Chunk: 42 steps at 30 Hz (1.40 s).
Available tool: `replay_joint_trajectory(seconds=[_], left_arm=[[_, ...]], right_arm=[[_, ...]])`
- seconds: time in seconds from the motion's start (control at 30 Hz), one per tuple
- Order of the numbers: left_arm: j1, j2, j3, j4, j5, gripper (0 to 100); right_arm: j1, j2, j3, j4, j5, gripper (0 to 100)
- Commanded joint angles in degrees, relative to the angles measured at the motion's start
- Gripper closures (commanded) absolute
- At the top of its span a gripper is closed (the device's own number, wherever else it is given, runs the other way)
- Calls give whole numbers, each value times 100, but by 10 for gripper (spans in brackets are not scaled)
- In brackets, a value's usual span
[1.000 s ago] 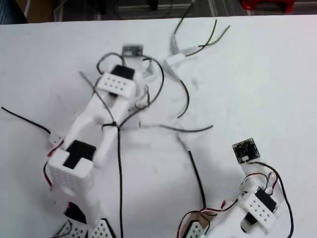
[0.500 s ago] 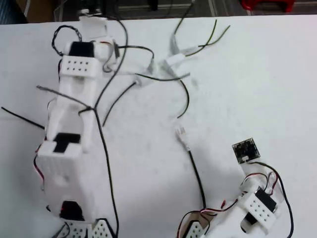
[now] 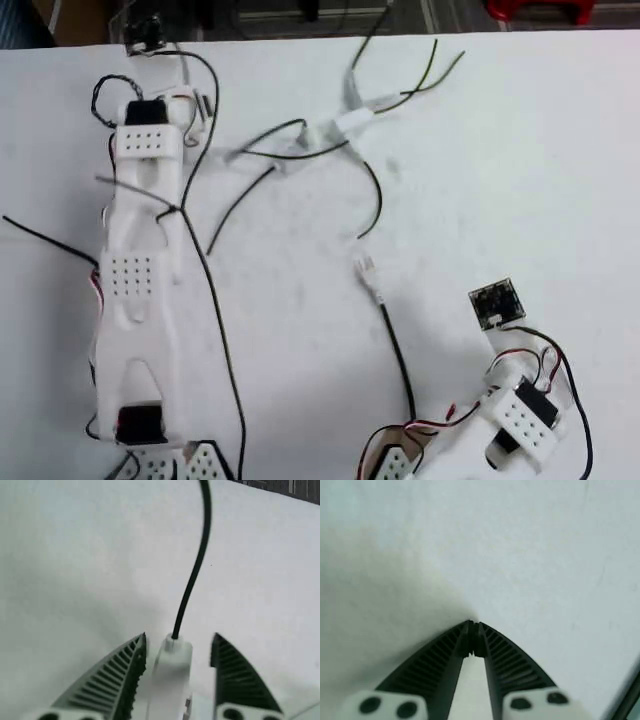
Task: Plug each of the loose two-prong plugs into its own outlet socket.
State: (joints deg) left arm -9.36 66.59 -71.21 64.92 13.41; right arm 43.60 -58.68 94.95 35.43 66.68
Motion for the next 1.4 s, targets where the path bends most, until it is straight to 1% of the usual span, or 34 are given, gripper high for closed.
replay_joint_trajectory(seconds=[0.0, 0.07, 0.1, 0.2, 0.43, 0.57, 0.7, 0.8, 0.87, 0.97, 1.07, 1.13, 1.27, 1.3, 1.37], left_arm=[[-75, 365, -1705, 721, -44, 700], [-154, 514, -2277, 1099, -88, 699], [-215, 549, -2488, 1284, -229, 699], [-470, 303, -2418, 1644, -554, 699], [-1578, -330, -2418, 2989, -536, 700], [-2026, -620, -2382, 3780, -563, 702], [-2580, -752, -2365, 3771, -563, 702], [-2818, -716, -2356, 3771, -563, 702], [-2914, -716, -2189, 3771, -563, 702], [-2958, -796, -1618, 3771, -563, 702], [-2958, -787, -1002, 3771, -563, 702], [-2958, -787, -589, 3771, -563, 702], [-3002, -787, 158, 3763, -571, 702], [-3029, -787, 290, 3763, -571, 702], [-3108, -787, 448, 3754, -571, 702]], right_arm=[[-92, 4, 97, -4, 18, 980], [-92, 4, 97, -4, 18, 980], [-92, 4, 97, -4, 18, 980], [-92, 4, 97, -4, 18, 980], [-92, 4, 97, -4, 18, 978], [-127, 4, 70, -4, 18, 978], [-136, -4, -123, 48, -26, 978], [-92, -4, -484, 171, -26, 978], [-110, -4, -914, 655, -123, 977], [-189, 4, -1996, 1736, -738, 977], [-611, 48, -3279, 2782, -1398, 966], [-1042, 48, -4000, 3380, -1785, 916], [-2316, 57, -4932, 4215, -2576, 774], [-2721, 66, -5020, 4347, -2734, 753], [-3538, 75, -5046, 4444, -2998, 745]])
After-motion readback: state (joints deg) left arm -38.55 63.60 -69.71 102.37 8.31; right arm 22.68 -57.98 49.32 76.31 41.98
